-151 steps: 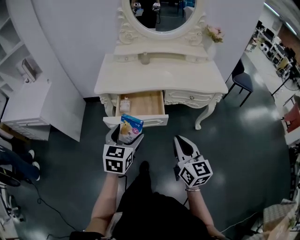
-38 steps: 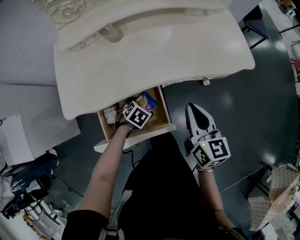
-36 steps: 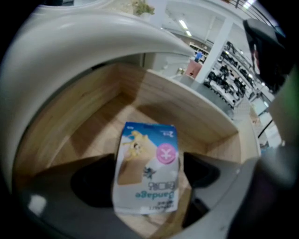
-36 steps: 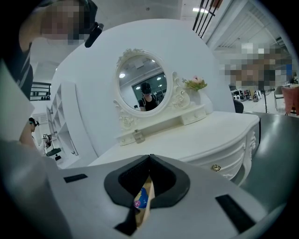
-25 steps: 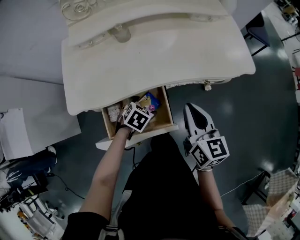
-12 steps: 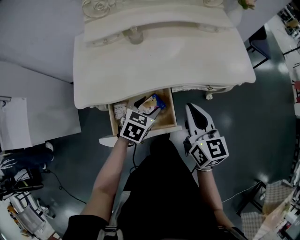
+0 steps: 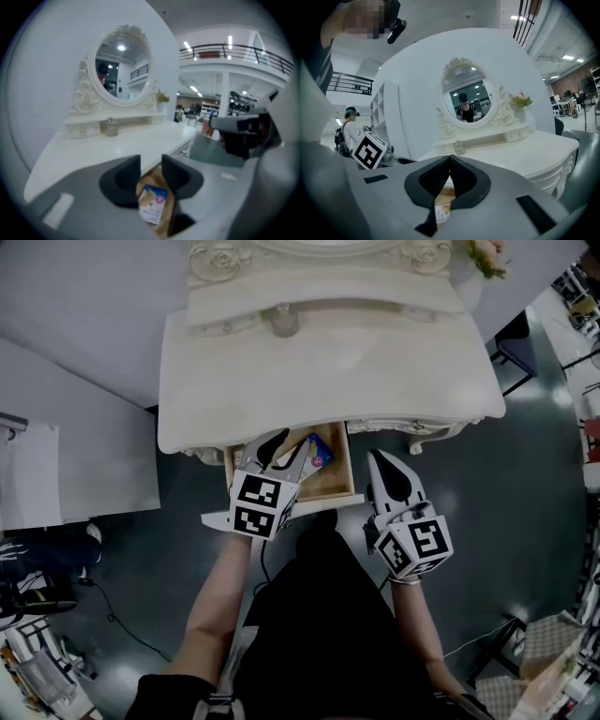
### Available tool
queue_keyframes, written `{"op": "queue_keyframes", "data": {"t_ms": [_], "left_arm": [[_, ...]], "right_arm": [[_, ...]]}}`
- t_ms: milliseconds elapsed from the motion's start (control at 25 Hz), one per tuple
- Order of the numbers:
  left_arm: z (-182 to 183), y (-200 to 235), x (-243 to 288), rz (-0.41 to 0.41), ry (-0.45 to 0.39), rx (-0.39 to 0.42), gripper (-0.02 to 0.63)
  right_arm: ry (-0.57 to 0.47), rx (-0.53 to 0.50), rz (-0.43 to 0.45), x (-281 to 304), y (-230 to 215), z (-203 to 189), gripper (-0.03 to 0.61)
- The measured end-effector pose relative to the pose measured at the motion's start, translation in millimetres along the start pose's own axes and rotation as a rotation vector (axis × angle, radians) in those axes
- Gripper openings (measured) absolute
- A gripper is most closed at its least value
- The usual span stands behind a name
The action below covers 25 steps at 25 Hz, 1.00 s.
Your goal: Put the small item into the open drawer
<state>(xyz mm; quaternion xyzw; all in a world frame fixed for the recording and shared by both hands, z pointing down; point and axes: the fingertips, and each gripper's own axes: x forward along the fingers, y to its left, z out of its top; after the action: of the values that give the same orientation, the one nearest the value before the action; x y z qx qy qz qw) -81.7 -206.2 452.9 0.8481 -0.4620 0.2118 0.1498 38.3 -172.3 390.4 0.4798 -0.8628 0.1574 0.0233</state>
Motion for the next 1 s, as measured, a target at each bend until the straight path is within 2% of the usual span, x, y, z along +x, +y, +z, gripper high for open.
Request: {"op": "queue_keyframes", "data": {"t_ms": [520, 760, 1000], "left_arm": [[23, 15, -64, 0.106, -0.178, -0.082, 0.031], [21, 20, -88, 0.143, -0.216, -0.106, 0.009], [17, 25, -108, 0.151, -0.255, -0.168, 0.006]], "right_arm": [[-0.031, -0.035, 0.028, -8, 26, 8, 0.005], [-0.043, -0.045, 0.035, -14, 37, 11, 0.005], [-0.051, -0.044, 0.038, -21, 46, 14, 0.005]]}}
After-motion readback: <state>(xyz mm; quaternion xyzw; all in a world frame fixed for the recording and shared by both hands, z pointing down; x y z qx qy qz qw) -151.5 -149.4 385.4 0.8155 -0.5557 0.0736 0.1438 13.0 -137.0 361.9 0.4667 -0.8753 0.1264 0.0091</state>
